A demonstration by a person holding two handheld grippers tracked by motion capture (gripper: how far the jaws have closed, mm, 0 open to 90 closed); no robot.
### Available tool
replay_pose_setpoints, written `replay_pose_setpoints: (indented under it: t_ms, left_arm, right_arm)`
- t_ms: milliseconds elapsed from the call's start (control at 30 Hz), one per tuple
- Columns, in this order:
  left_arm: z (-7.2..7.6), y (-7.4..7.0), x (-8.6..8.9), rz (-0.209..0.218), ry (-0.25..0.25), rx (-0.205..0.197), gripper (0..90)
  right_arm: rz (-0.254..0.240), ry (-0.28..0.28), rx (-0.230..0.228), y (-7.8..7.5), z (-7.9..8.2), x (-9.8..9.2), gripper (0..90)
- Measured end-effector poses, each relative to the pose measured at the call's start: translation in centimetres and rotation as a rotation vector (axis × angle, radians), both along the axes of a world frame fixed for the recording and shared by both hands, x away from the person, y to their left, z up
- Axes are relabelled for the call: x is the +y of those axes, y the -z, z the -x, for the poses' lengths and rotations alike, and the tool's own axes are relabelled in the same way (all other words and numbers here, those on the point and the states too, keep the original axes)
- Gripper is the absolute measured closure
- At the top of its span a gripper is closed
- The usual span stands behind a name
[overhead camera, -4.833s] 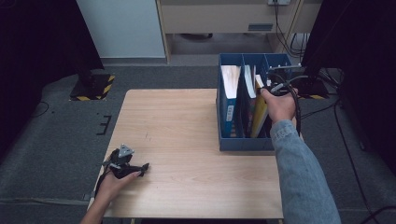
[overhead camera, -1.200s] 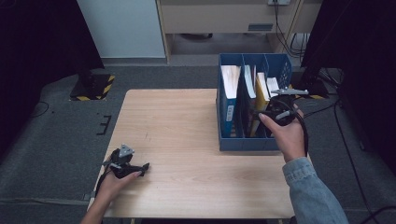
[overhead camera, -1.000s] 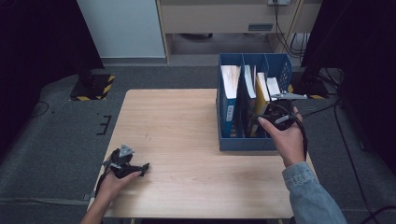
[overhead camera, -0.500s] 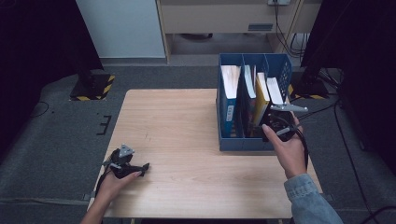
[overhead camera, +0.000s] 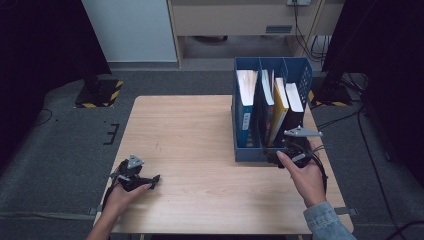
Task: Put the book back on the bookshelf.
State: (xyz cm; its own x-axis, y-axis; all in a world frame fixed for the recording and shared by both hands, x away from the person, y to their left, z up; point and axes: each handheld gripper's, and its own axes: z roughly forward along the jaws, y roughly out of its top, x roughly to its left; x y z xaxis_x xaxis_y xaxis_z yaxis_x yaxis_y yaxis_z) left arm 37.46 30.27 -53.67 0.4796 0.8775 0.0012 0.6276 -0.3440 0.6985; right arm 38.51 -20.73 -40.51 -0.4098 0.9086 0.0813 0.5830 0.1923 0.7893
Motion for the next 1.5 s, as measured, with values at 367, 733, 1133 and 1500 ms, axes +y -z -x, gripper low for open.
replay_pose_setpoints:
  t_ms: [367, 733, 1133, 1500]
  left_arm:
    - [0.0, 0.0, 0.0, -0.001, 0.000, 0.000, 0.0]
    - [0.0, 0.0, 0.0, -0.001, 0.001, 0.001, 0.0]
    - [0.0, 0.0, 0.0, -0.001, 0.002, 0.001, 0.0]
    - [0.0, 0.0, 0.0, -0.001, 0.003, 0.002, 0.0]
  right_arm:
    - [0.006, -0.077, 0.063, 3.8, 1.9, 2.0, 7.5]
    - [0.034, -0.154, 0.112, 6.2, 3.2, 4.6, 8.7]
    - [0.079, -0.239, 0.144, 8.7, 3.5, 8.0, 8.5]
    - [0.079, -0.273, 0.157, 9.9, 3.0, 9.8, 8.4]
